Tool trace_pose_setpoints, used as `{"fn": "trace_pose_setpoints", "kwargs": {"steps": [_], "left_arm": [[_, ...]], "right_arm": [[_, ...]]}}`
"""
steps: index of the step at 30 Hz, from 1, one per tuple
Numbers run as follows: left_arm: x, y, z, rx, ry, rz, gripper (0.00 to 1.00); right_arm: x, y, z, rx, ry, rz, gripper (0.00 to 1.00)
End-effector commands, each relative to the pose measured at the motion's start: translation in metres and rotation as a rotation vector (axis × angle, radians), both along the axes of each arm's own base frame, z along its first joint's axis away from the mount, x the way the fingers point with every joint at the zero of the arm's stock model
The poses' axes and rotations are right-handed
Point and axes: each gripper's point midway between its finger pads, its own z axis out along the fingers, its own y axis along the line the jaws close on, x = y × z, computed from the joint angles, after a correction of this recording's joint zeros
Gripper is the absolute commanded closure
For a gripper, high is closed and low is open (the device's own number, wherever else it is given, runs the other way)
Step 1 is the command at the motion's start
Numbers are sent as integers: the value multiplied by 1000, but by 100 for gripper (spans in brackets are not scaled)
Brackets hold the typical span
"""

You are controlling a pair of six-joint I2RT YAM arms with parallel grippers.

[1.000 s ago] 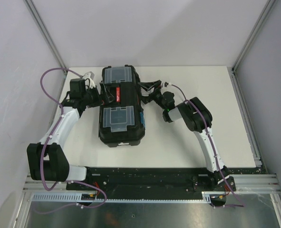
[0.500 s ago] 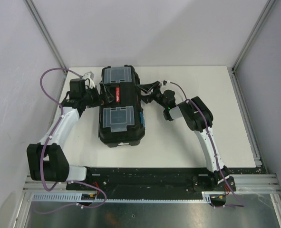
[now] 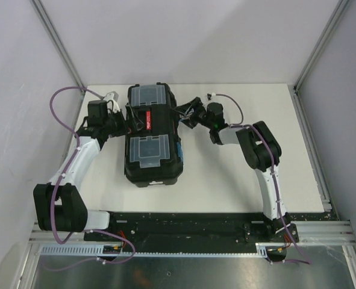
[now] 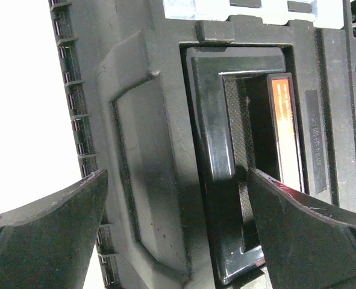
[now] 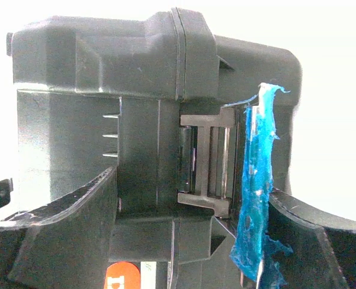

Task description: Pack the tool kit

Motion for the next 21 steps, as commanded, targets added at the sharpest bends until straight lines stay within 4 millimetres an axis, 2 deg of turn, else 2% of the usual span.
{"fn": "trace_pose_setpoints", "kwargs": {"steps": [1, 9, 13, 15, 18, 21], "left_arm": [[-24, 12, -43, 92, 146, -3, 1], [-26, 9, -49, 77, 167, -16, 1], [-25, 8, -51, 75, 173, -17, 1], [-25, 7, -50, 73, 171, -19, 1], [-24, 8, -49, 74, 169, -18, 1], [-25, 8, -50, 76, 171, -18, 1]], "right_arm": [[-50, 33, 101, -12, -290, 193, 66], [-51, 28, 98, -172, -278, 152, 68], [-51, 31, 102, -229, -297, 150, 65], [-51, 33, 102, -242, -304, 159, 60], [-52, 34, 102, -292, -316, 146, 47], [-50, 29, 110, -342, -342, 106, 37]]}}
